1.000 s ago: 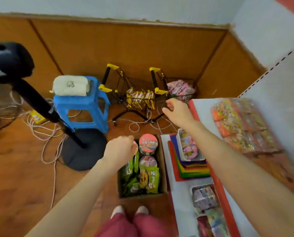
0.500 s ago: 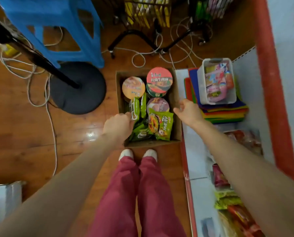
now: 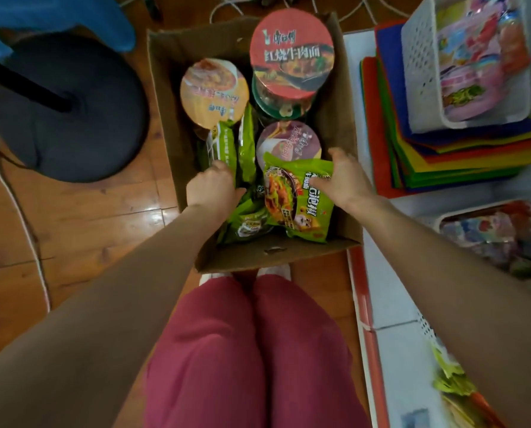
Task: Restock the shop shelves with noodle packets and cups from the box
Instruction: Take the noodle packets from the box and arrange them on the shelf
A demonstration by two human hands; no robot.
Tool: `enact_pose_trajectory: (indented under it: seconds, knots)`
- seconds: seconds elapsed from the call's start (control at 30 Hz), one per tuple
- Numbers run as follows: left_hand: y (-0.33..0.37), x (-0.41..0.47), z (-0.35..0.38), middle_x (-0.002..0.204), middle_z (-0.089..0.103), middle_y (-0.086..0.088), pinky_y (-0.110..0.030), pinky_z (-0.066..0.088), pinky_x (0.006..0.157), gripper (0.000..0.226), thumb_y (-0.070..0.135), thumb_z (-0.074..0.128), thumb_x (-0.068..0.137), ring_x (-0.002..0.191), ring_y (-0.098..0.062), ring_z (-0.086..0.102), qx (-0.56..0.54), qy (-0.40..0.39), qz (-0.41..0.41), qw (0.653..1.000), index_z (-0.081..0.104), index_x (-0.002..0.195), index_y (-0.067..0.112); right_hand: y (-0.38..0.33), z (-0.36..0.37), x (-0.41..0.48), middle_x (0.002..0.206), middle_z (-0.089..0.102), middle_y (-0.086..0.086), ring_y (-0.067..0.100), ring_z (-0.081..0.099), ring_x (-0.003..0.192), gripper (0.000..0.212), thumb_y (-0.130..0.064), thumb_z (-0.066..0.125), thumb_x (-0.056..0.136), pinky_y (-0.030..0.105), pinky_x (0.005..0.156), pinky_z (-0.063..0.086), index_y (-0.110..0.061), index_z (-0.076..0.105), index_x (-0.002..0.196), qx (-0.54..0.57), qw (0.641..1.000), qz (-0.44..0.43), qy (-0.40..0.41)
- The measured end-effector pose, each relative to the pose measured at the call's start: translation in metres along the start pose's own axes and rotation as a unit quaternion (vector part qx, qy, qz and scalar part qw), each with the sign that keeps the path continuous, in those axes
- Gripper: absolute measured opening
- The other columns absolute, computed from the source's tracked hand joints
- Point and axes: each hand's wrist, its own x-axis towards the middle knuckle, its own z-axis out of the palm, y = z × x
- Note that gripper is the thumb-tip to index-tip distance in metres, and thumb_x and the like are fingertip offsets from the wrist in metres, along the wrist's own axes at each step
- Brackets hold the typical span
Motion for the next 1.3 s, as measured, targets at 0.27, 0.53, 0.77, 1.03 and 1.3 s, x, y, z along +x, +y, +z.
enact_pose_trajectory:
  seconds: [0.27, 0.53, 0.77, 1.03, 1.3]
  knots:
    - [0.004, 0.032, 0.022, 0.114, 0.06, -0.026, -0.042, 0.047, 0.074, 0.042, 0.007, 0.046, 0.095, 0.102, -0.04, 0.06, 0.019, -0.004, 0.001, 1.0, 0.033, 0.13, -0.013, 0.018, 0.019, 0.018, 0.107, 0.067, 0.016, 0.033, 0.062, 0.099, 0.03, -0.022, 0.068, 0.082, 0.036, 0.08, 0.049, -0.007, 0.06, 0.107, 0.043, 0.999, -0.029, 0.0]
    - [-0.01, -0.004, -0.017, 0.106, 0.061, -0.03, -0.044, 0.043, 0.069, 0.031, -0.017, 0.035, 0.085, 0.096, -0.046, 0.06, -0.037, 0.037, -0.023, 0.998, 0.043, 0.114, -0.012, 0.001, 0.012, -0.012, 0.109, 0.068, 0.016, 0.035, 0.06, 0.102, 0.027, -0.016, 0.061, 0.087, 0.041, 0.085, 0.049, -0.01, 0.063, 0.112, 0.038, 0.995, -0.09, 0.006]
    - [-0.021, -0.077, -0.086, 0.1, 0.061, -0.03, -0.042, 0.038, 0.065, 0.033, -0.014, 0.039, 0.082, 0.092, -0.047, 0.059, -0.07, 0.076, -0.032, 0.994, 0.045, 0.114, -0.006, -0.031, -0.048, -0.063, 0.112, 0.067, 0.013, 0.031, 0.061, 0.106, 0.029, -0.014, 0.059, 0.088, 0.032, 0.084, 0.047, -0.014, 0.063, 0.117, 0.039, 0.993, -0.11, 0.024]
    - [-0.021, -0.173, -0.206, 0.09, 0.062, -0.029, -0.039, 0.031, 0.06, 0.023, -0.007, 0.044, 0.082, 0.083, -0.047, 0.057, -0.108, 0.189, -0.023, 0.976, 0.05, 0.104, -0.002, -0.075, -0.153, -0.144, 0.102, 0.068, 0.017, 0.032, 0.061, 0.098, 0.02, -0.014, 0.059, 0.088, 0.027, 0.064, 0.031, -0.007, 0.066, 0.106, 0.017, 0.988, -0.145, 0.046]
    - [-0.013, -0.244, -0.335, 0.085, 0.063, -0.024, -0.043, 0.039, 0.058, 0.02, -0.002, 0.048, 0.087, 0.077, -0.043, 0.06, -0.137, 0.356, 0.043, 0.923, 0.057, 0.104, 0.001, -0.112, -0.249, -0.23, 0.094, 0.069, 0.019, 0.036, 0.061, 0.09, 0.017, -0.017, 0.062, 0.086, 0.039, 0.075, 0.049, -0.007, 0.065, 0.099, 0.039, 0.982, -0.166, 0.081]
